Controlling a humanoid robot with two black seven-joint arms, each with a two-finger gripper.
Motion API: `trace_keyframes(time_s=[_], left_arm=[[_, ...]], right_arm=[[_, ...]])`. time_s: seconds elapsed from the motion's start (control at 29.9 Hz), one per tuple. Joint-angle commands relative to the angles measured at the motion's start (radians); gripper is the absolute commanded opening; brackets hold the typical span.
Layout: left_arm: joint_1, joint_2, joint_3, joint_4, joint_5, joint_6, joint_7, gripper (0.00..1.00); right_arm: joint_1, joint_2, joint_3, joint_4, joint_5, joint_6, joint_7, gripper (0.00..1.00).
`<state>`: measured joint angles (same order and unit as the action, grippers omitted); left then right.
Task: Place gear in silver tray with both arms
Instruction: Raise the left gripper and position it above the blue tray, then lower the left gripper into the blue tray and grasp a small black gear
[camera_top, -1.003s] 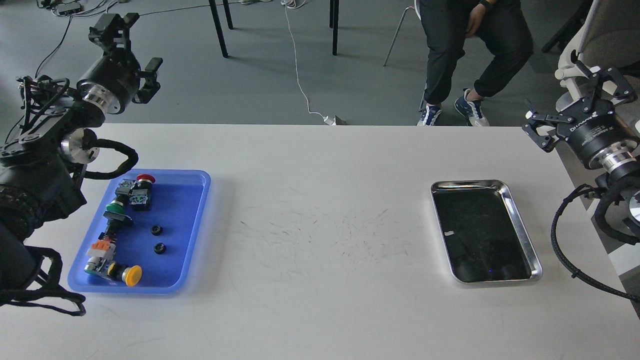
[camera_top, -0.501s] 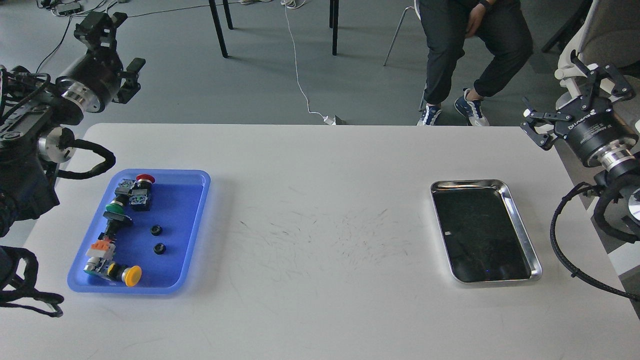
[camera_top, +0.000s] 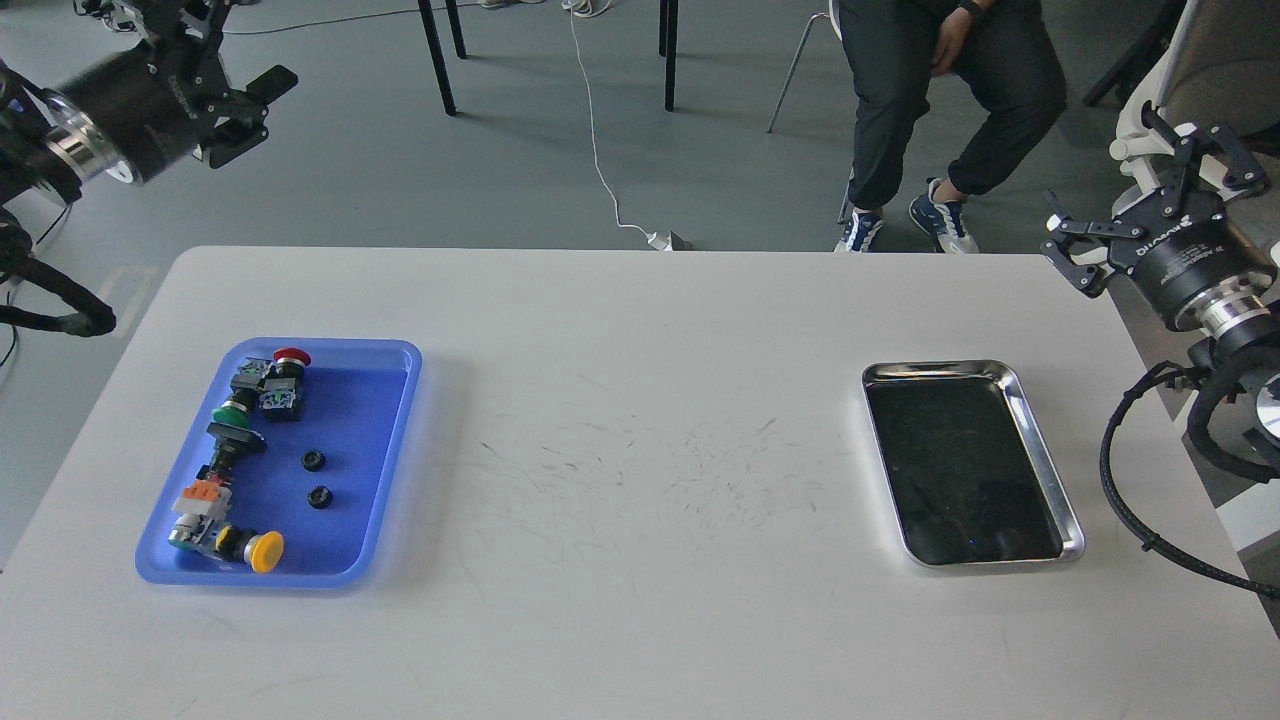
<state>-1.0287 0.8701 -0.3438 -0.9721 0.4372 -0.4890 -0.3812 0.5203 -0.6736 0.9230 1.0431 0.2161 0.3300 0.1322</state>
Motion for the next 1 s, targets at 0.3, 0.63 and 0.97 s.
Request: trace_keyframes(time_s=[0.3,0.63,0.97], left_arm=[[0.15,0.309,-0.001,-0.404,0.625,0.055,-0.031,0.98],[0.338,0.261,0.106,-0.447,1.184,0.404,-0.047,0.96],[0.346,0.118,0.233,-0.258,1.477,0.593,-0.047,0.95]], right_arm=[[0.003,-0.001,-0.003,0.0,-0.003,0.0,-0.006,0.99],[0.004,-0.001,-0.003,-0.002,-0.023,0.0,-0.006,0.99],[0.012,-0.003,-0.004,-0.002,-0.024,0.0,-0.008,0.99]])
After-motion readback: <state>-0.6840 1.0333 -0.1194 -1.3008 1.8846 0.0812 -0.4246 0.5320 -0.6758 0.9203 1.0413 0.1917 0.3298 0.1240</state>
